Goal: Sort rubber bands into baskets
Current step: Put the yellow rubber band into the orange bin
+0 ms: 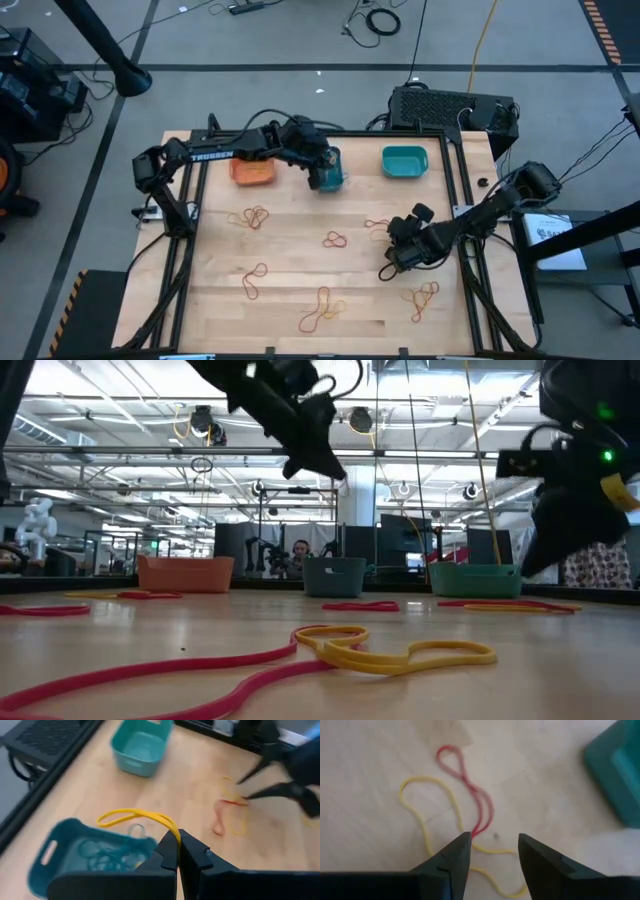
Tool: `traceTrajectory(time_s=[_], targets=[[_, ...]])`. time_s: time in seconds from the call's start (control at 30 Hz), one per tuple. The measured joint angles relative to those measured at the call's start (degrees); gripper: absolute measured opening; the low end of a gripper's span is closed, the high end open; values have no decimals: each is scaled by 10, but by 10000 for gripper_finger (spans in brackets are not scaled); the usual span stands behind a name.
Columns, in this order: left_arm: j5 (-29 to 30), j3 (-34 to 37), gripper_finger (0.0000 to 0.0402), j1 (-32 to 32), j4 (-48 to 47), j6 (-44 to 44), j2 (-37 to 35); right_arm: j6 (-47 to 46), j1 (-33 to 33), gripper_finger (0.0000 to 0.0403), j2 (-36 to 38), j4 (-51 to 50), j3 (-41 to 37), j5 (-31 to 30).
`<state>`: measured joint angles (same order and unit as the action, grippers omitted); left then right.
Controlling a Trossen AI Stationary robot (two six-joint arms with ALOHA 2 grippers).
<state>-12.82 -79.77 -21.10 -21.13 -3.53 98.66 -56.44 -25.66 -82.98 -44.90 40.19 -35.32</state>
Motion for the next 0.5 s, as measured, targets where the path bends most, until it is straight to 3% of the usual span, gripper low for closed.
traceTrajectory(time_s=[0.2,0.37,0.5], targets=[[-1,0,2,-31,-10,-2,29,-77,1,158,0,-105,61,-21],[-3,0,2,-37,-33,-5,28,-94,1,157,0,-118,85,-32],[-5,0,2,-37,-110,5,-7,-94,1,157,0,-116,89,-54]])
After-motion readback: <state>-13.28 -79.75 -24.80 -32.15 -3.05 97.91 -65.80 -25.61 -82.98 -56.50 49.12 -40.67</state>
